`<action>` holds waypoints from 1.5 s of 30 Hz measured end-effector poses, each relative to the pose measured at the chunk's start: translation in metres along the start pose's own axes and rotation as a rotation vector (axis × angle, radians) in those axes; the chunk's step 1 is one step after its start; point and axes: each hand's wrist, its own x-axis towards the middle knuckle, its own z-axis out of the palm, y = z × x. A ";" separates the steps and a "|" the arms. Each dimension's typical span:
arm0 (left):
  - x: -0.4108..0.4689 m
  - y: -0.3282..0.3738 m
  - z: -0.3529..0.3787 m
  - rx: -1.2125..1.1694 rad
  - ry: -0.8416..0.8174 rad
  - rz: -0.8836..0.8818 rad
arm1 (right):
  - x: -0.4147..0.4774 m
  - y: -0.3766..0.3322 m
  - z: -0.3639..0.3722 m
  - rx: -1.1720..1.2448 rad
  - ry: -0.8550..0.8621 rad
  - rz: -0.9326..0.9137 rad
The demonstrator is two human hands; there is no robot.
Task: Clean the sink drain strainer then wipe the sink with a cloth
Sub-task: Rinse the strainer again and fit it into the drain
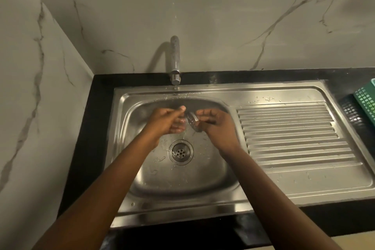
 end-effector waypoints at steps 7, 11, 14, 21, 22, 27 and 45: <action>-0.012 -0.027 -0.009 -0.018 -0.006 -0.040 | -0.031 0.010 0.026 -0.619 -0.129 -0.312; -0.011 -0.044 -0.019 0.036 0.054 -0.024 | -0.036 0.019 0.026 -0.674 -0.156 -0.331; -0.010 -0.058 -0.024 0.058 0.087 -0.009 | -0.036 0.028 0.023 -0.576 -0.030 -0.254; -0.009 -0.089 -0.024 0.045 0.127 -0.040 | -0.027 0.055 0.021 -0.437 -0.074 0.037; -0.008 -0.095 -0.022 0.049 0.135 -0.052 | -0.026 0.059 0.022 -0.436 -0.076 0.048; 0.005 -0.120 -0.014 0.026 0.172 -0.112 | -0.014 0.084 0.023 -0.395 -0.068 0.135; 0.080 -0.196 -0.005 0.337 0.332 -0.236 | 0.037 0.191 0.045 -0.454 -0.056 0.510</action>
